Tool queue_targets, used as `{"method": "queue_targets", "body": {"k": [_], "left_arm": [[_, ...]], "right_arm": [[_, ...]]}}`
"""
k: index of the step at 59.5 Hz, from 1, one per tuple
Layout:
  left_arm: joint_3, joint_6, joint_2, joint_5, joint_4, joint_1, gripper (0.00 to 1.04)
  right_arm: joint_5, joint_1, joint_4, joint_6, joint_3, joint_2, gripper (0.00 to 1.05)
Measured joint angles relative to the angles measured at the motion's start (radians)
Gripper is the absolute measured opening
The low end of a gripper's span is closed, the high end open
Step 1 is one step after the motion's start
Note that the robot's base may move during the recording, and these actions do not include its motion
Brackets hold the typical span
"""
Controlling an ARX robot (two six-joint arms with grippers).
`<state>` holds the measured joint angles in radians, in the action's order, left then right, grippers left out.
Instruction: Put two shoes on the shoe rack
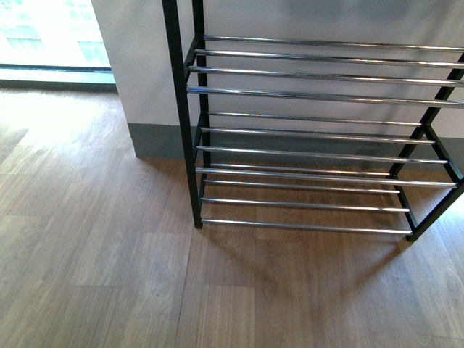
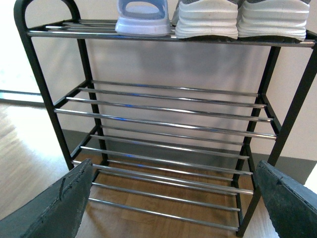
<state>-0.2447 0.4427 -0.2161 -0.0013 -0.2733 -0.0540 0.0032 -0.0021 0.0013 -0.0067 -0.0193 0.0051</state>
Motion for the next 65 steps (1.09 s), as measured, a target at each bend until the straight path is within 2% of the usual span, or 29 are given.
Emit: {"method": "queue_targets", "body": {"k": [43, 45, 50, 56, 65], "left_arm": [[0.000, -0.011, 0.000, -0.008, 0.002, 0.004, 0.02], [0.000, -0.089, -0.007, -0.066, 0.026, 0.030, 0.02], [-0.039, -0.287, -0.103, -0.179, 0.126, 0.166, 0.02], [-0.105, -0.344, -0.239, -0.235, 0.217, 0.294, 0.02], [-0.148, -0.367, -0.367, -0.288, 0.273, 0.391, 0.02]], "right_arm": [[-0.003, 0.000, 0.000, 0.000, 0.000, 0.000, 0.96], [-0.003, 0.000, 0.000, 0.000, 0.000, 0.000, 0.96], [-0.003, 0.000, 0.000, 0.000, 0.000, 0.000, 0.96], [-0.003, 0.000, 0.000, 0.000, 0.000, 0.000, 0.96], [-0.003, 0.000, 0.000, 0.000, 0.000, 0.000, 0.96]]}}
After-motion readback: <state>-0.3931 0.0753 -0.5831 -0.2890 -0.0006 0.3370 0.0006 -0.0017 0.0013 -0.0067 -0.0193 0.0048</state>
